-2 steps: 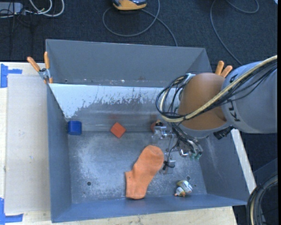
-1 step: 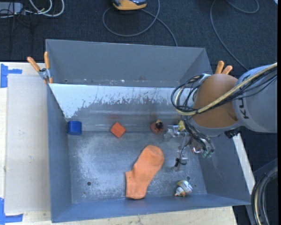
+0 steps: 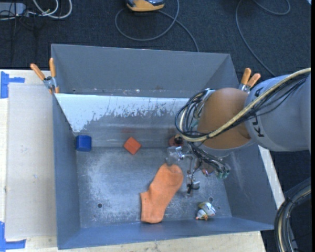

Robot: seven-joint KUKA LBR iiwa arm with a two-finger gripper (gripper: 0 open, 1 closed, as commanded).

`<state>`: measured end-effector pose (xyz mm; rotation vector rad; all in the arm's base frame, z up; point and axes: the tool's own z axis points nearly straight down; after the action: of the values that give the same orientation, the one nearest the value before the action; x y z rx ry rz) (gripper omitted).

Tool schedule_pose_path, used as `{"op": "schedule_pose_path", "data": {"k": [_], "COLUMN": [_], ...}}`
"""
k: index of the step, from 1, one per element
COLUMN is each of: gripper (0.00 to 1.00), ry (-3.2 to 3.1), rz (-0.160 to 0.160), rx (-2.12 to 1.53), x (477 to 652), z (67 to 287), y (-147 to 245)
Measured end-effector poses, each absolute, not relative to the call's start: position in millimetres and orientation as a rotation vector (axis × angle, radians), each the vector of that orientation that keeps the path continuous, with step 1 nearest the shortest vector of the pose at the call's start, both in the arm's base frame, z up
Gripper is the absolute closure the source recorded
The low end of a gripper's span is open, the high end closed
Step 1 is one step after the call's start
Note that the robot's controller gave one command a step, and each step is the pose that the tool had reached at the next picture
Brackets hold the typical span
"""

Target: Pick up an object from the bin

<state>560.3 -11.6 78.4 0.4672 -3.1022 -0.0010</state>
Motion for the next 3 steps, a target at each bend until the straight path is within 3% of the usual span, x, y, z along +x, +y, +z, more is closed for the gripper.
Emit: {"op": "schedule_pose_path", "data": {"k": [1,2,3], "gripper": [0.00,1.00,1.00], "ry": [-3.078,-3.072,-3.072], "rz": [-0.006,-0.001,-0.001], "rx": [0.602,0.642,0.641], "x": [551.1,549.6,549.5], "z": [87.3,70.8,70.9], "y": [23.4,38.1,38.1]}}
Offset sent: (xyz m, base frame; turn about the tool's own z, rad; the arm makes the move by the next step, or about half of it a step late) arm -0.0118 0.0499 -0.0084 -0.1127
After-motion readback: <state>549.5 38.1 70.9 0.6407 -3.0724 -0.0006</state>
